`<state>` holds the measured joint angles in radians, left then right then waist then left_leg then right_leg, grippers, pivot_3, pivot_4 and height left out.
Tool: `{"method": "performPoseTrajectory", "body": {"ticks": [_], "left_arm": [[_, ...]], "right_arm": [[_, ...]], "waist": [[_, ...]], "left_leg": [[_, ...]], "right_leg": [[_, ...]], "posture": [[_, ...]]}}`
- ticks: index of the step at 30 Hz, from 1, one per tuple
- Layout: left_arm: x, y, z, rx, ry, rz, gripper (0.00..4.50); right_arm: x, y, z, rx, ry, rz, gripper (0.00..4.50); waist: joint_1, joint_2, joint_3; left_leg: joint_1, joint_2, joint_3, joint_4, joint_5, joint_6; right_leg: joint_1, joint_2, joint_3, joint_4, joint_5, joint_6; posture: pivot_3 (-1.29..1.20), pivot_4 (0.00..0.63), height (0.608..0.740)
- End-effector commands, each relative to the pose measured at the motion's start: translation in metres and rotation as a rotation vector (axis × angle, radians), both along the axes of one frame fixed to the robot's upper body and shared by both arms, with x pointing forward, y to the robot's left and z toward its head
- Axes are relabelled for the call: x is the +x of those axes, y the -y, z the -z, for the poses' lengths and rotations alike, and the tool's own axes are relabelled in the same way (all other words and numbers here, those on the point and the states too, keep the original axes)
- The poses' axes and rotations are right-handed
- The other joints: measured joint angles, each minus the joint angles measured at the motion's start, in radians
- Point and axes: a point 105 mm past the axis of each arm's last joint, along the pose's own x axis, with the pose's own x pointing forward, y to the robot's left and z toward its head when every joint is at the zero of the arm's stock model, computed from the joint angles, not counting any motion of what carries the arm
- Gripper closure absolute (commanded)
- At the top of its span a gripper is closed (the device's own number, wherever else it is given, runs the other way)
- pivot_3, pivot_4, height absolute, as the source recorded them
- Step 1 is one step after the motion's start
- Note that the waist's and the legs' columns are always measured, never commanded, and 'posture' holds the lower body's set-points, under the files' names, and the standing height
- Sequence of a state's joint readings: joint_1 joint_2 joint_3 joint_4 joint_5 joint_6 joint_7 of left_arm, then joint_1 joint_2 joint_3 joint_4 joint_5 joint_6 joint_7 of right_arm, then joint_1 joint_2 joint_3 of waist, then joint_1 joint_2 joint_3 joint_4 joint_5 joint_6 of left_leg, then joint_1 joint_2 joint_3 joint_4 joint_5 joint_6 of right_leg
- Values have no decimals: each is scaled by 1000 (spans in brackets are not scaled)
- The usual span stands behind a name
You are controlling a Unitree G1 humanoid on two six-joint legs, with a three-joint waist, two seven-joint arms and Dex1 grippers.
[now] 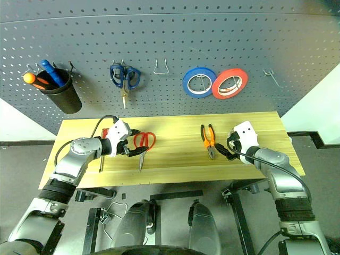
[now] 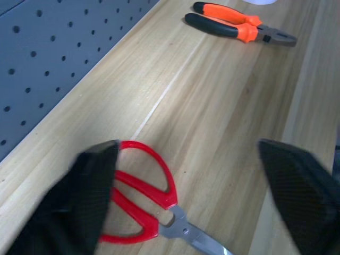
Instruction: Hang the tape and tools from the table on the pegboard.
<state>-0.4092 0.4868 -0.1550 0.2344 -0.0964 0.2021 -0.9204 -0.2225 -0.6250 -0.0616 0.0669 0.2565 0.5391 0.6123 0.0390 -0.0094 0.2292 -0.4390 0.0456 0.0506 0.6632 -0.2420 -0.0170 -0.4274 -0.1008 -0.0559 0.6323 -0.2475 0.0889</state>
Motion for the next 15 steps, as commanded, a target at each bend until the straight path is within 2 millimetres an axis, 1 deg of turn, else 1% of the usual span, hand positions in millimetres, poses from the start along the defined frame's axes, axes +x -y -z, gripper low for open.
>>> {"method": "performPoseTrajectory", "body": {"ticks": [1,2,4,5,7,9,11,15], "left_arm": [[6,9,-11,5,50,37,45],[7,12,-13,12,57,45,45],[8,17,-15,8,58,67,45],[8,19,-17,3,61,71,45],[7,23,-20,-4,68,87,45],[6,27,-23,-11,67,105,45],[4,31,-24,-14,68,116,45],[2,39,-25,-23,68,125,45]], "right_arm": [[8,14,-11,-44,31,71,0],[10,16,-11,-60,26,93,0],[9,18,1,-72,-79,120,0],[10,21,2,-122,-87,123,0],[13,24,-2,-140,-68,122,0],[14,28,0,-155,-85,138,0],[14,26,5,-156,-124,120,0],[21,22,6,-120,-132,129,0]], "waist": [[0,0,1],[1,0,2],[-1,0,2],[-1,-1,3],[-1,-1,6],[-2,0,10],[-2,0,14],[-2,0,20]], "left_leg": [[0,0,0,0,0,0],[0,0,0,0,0,0],[0,0,0,1,0,0],[0,0,0,1,0,0],[-1,0,0,1,0,0],[-1,0,0,0,0,0],[-1,0,0,0,0,0],[-2,0,0,1,0,0]], "right_leg": [[0,0,0,0,0,0],[0,0,0,0,0,0],[0,0,0,0,0,0],[0,0,0,0,0,0],[0,0,0,0,0,0],[-1,0,0,0,0,0],[-1,0,0,0,0,0],[-2,0,0,0,0,1]], "posture": [[37,256,716],[37,256,716],[35,262,716],[33,264,716],[31,268,716],[30,272,716],[32,275,716],[32,279,716]]}}
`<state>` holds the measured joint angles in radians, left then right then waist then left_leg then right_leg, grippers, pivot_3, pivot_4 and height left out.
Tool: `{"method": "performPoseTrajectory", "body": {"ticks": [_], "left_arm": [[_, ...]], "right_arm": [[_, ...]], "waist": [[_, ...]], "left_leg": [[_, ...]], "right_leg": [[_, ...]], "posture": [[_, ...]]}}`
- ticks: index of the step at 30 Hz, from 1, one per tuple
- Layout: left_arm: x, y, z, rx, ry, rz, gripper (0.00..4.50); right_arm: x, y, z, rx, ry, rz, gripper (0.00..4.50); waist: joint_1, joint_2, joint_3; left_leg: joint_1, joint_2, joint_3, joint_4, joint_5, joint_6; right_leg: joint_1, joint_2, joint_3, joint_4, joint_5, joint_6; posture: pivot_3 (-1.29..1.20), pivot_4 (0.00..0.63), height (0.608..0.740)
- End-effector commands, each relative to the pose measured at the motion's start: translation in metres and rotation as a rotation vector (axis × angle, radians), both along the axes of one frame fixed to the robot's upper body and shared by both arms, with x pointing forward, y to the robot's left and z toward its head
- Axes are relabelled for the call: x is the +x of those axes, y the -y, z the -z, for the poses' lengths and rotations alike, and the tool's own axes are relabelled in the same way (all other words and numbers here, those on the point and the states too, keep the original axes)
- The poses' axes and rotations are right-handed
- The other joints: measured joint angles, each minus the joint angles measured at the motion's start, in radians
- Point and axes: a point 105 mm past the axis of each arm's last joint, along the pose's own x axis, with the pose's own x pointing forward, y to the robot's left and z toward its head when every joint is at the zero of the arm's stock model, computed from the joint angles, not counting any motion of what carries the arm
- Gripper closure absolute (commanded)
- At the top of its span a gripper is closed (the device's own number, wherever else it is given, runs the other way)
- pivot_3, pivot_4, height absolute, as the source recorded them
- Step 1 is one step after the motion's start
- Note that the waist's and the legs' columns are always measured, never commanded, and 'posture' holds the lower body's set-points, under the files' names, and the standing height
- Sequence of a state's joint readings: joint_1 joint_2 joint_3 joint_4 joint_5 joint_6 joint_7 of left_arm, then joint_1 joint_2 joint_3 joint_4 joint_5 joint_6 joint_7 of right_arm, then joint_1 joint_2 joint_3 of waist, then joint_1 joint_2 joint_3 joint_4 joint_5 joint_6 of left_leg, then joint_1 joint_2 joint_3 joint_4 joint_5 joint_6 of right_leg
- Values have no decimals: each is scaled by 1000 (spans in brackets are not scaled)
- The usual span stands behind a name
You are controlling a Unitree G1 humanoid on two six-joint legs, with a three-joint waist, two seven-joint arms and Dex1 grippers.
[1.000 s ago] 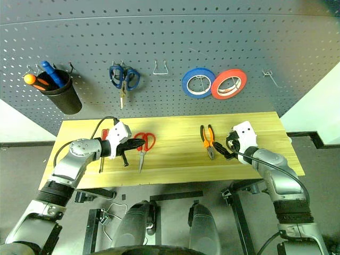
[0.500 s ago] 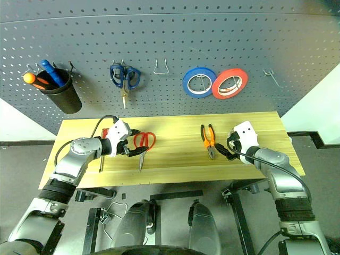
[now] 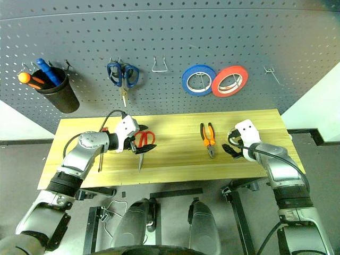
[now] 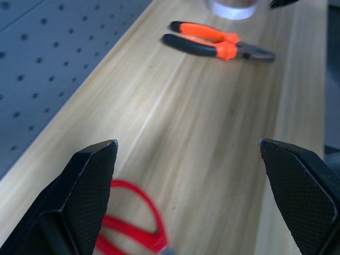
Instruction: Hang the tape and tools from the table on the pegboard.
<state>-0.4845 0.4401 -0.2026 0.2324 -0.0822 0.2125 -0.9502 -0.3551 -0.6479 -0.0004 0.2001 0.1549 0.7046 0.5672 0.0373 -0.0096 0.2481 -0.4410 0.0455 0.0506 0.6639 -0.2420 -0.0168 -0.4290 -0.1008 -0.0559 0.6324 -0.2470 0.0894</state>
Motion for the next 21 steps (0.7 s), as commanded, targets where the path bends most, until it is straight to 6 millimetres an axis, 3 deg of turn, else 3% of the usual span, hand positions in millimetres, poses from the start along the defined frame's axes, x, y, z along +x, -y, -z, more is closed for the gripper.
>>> {"method": "performPoseTrajectory", "body": {"ticks": [1,9,14,21], "left_arm": [[-3,10,-11,-19,37,26,45],[-15,21,-13,-62,19,41,45],[-23,16,-13,-69,4,13,45],[-47,4,-6,-75,-61,-35,45]], "right_arm": [[7,0,-7,1,21,5,0],[18,-3,8,20,50,24,0],[27,-5,7,39,70,26,0],[24,-2,3,43,96,35,0]], "waist": [[0,0,2],[0,0,9],[-2,1,23],[-1,5,38]], "left_leg": [[0,0,0,0,0,0],[0,0,0,0,0,0],[0,0,0,0,0,0],[-1,0,0,0,0,0]], "right_leg": [[0,0,0,0,0,0],[0,0,0,0,1,2],[0,0,0,0,1,2],[-1,0,0,1,1,2]], "posture": [[32,279,716],[41,288,716],[52,309,716],[56,329,716]]}}
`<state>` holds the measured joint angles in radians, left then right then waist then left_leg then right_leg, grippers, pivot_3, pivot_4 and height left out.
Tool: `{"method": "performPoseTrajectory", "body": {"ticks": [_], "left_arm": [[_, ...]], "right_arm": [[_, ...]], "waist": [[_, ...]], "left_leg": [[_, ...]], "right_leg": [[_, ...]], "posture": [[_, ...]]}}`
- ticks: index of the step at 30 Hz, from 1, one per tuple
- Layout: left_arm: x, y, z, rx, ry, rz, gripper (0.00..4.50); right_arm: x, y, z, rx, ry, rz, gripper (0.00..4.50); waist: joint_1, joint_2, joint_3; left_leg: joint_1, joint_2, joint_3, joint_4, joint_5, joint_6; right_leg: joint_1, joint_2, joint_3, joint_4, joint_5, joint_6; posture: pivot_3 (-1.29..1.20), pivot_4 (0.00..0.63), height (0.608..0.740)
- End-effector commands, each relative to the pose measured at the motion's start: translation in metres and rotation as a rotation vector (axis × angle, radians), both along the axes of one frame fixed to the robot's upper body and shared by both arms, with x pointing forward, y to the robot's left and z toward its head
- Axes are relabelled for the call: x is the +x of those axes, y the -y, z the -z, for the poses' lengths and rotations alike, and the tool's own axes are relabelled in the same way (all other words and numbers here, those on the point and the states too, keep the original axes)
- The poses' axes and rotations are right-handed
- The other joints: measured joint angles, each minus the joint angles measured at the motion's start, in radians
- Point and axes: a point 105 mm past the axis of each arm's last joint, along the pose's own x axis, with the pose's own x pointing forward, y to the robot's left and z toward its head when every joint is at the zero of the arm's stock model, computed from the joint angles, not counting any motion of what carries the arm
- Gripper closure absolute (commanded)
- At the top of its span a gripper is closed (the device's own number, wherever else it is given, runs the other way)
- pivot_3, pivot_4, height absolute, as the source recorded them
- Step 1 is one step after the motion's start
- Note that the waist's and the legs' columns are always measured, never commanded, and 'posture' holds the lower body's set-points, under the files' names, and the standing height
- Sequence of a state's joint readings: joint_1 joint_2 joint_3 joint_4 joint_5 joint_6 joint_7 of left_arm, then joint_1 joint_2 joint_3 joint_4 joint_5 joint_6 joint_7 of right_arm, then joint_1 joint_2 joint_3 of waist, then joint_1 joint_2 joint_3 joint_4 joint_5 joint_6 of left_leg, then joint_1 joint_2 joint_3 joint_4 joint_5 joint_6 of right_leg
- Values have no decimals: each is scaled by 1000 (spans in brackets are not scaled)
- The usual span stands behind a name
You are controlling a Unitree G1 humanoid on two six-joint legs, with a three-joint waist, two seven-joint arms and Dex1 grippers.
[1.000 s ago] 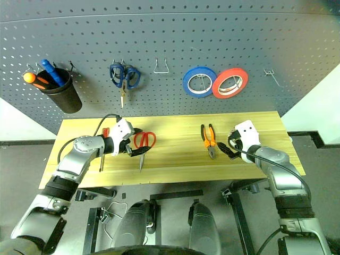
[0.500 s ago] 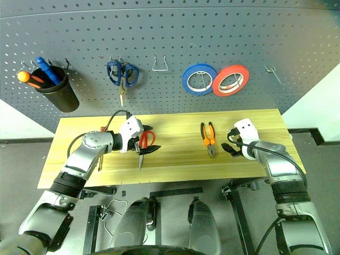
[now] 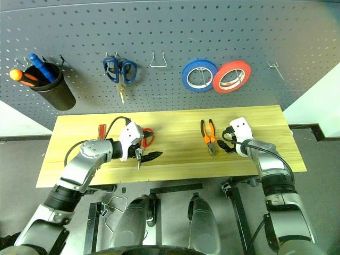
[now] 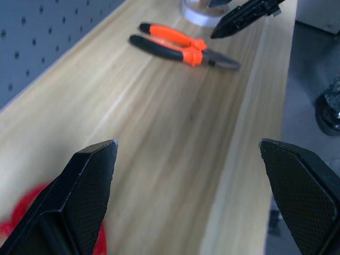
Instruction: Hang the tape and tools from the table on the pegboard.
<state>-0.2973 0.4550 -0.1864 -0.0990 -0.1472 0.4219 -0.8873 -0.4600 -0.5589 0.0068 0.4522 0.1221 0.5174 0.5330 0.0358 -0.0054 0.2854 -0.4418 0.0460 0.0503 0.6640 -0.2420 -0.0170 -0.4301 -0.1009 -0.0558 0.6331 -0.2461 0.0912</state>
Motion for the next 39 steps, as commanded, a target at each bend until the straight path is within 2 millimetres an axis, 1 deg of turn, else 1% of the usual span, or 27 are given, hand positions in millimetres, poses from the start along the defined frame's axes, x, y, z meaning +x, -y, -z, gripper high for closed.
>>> {"method": "performPoseTrajectory", "body": {"ticks": [1,9,14,21,28,29,31,39], "left_arm": [[-11,-3,-4,-12,-2,-6,45],[-14,-8,-8,-4,-8,-21,45],[-19,-10,-7,-1,-21,-26,45],[-23,-11,-7,2,-31,-29,45],[-23,-12,-10,4,-24,-32,45],[-23,-13,-11,5,-23,-34,0],[-24,-14,-12,7,-21,-38,0],[-21,-18,-16,16,-10,-46,0]], "right_arm": [[-1,7,-9,2,40,18,0],[-3,19,-1,-20,-17,88,0],[2,24,-2,-31,-16,107,0],[7,25,-4,-33,-14,111,0],[4,15,4,3,-70,54,0],[4,14,4,5,-69,54,288],[4,14,4,8,-66,56,512],[6,13,3,15,-44,60,3133]], "waist": [[2,1,3],[1,1,16],[1,2,25],[2,2,35],[2,1,40],[2,1,41],[2,1,42],[2,1,46]], "left_leg": [[0,0,0,0,0,0],[0,0,0,0,0,0],[0,0,0,0,0,0],[0,0,0,0,0,0],[0,0,1,0,0,0],[0,0,1,0,0,0],[0,0,1,0,0,0],[0,1,1,0,0,0]], "right_leg": [[0,0,0,0,0,0],[0,0,0,0,0,0],[-1,0,0,0,0,0],[-1,0,0,0,0,0],[-1,0,0,0,0,0],[-1,0,0,0,0,0],[-1,0,0,0,0,0],[-1,0,0,0,0,0]], "posture": [[56,329,716],[66,344,716],[74,352,716],[80,357,716],[85,362,716],[85,362,716],[98,362,716],[103,359,716]]}}
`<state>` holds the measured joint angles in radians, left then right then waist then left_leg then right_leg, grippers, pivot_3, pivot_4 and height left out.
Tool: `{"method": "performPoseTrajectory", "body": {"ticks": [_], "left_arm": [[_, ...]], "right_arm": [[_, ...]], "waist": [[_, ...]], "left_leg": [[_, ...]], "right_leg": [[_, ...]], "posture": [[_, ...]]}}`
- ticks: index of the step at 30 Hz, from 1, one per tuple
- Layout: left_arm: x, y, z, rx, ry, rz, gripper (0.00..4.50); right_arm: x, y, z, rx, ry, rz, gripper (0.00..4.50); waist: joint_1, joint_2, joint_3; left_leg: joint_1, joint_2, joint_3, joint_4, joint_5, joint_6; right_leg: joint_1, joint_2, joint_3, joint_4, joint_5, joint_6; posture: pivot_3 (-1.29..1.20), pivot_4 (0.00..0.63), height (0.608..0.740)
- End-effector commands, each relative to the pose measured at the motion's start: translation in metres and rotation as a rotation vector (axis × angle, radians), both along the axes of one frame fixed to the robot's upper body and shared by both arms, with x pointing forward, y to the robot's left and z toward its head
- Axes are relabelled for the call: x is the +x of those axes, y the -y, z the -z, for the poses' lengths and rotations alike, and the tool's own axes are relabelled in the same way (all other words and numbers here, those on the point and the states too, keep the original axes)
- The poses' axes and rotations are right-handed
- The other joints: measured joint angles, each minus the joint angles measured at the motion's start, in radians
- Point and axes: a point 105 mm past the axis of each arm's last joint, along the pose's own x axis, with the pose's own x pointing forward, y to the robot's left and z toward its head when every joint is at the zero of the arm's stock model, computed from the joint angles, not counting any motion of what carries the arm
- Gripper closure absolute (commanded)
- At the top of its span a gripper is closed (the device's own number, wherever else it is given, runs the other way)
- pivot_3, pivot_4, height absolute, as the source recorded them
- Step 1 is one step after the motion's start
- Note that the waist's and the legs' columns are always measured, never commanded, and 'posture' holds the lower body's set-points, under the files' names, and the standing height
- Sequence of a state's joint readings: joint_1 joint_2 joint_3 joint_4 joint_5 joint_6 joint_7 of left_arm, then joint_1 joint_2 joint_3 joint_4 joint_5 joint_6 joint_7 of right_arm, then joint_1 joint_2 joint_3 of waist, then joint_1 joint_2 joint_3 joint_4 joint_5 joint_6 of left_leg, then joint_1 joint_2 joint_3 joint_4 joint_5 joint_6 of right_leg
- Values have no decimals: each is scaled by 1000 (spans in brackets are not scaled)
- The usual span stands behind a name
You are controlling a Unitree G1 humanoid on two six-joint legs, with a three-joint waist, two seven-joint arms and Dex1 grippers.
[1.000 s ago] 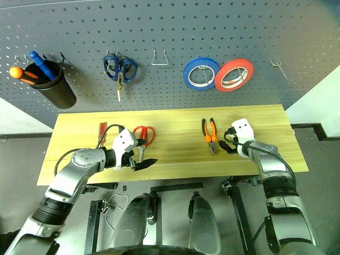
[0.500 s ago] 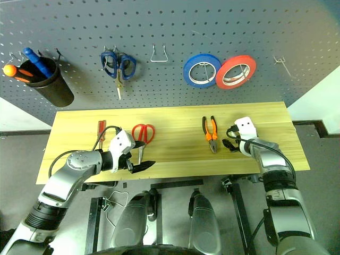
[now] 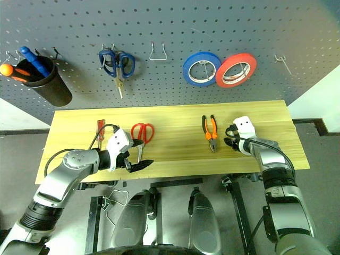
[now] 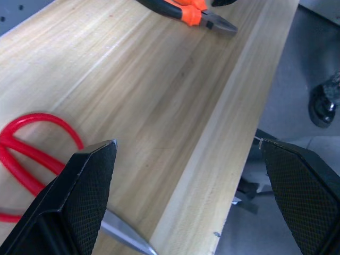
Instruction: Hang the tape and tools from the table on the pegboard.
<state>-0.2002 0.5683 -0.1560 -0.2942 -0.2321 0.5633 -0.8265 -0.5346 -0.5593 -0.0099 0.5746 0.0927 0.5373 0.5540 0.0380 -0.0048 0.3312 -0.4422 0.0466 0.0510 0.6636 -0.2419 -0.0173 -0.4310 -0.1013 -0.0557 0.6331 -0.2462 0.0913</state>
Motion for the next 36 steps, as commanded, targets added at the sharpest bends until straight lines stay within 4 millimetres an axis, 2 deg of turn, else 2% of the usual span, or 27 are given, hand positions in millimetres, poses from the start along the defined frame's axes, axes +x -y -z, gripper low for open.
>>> {"method": "performPoseTrajectory", "body": {"ticks": [1,4,10,14,19,23,27,31,36], "left_arm": [[-1,2,-11,-20,29,13,0],[0,2,-13,-25,36,16,0],[4,1,-16,-28,45,15,0],[8,2,-20,-39,62,13,0],[16,3,-34,-93,124,5,0],[19,11,-79,-268,265,54,0],[11,17,-94,-334,335,146,0],[7,24,-104,-400,371,206,0],[12,30,-103,-410,378,221,0]], "right_arm": [[0,2,0,7,12,16,3448],[0,5,-3,4,44,25,4471],[-6,10,-9,12,109,43,4471],[-19,15,-26,22,183,67,4471],[-41,30,-57,-2,284,129,4471],[-70,57,-94,-58,388,266,4471],[-86,66,-115,-75,439,323,4471],[-90,71,-142,-85,515,354,4471],[-77,64,-187,-90,670,306,4471]], "waist": [[0,0,0],[2,0,1],[2,0,1],[2,1,2],[1,2,2],[8,3,2],[-1,3,2],[-2,3,2],[-2,3,2]], "left_leg": [[0,0,0,0,0,0],[0,0,0,0,0,0],[-1,0,0,0,0,0],[-1,0,0,-1,0,0],[-1,0,1,-1,0,-1],[-3,0,-1,-1,1,-1],[-3,-1,1,-1,1,-2],[-2,-1,1,-1,1,-2],[-2,-1,2,0,1,-2]], "right_leg": [[0,0,0,0,0,0],[0,0,0,0,0,0],[0,0,0,0,0,0],[-1,0,0,0,0,0],[-1,-1,0,0,0,1],[-2,-1,-1,0,0,2],[-2,-2,0,-1,1,4],[-2,-1,0,-1,1,4],[-2,-1,1,-1,1,4]], "posture": [[103,359,716],[102,356,716],[93,353,716],[88,348,716],[73,332,716],[62,324,716],[52,323,716],[46,320,716],[34,320,716]]}}
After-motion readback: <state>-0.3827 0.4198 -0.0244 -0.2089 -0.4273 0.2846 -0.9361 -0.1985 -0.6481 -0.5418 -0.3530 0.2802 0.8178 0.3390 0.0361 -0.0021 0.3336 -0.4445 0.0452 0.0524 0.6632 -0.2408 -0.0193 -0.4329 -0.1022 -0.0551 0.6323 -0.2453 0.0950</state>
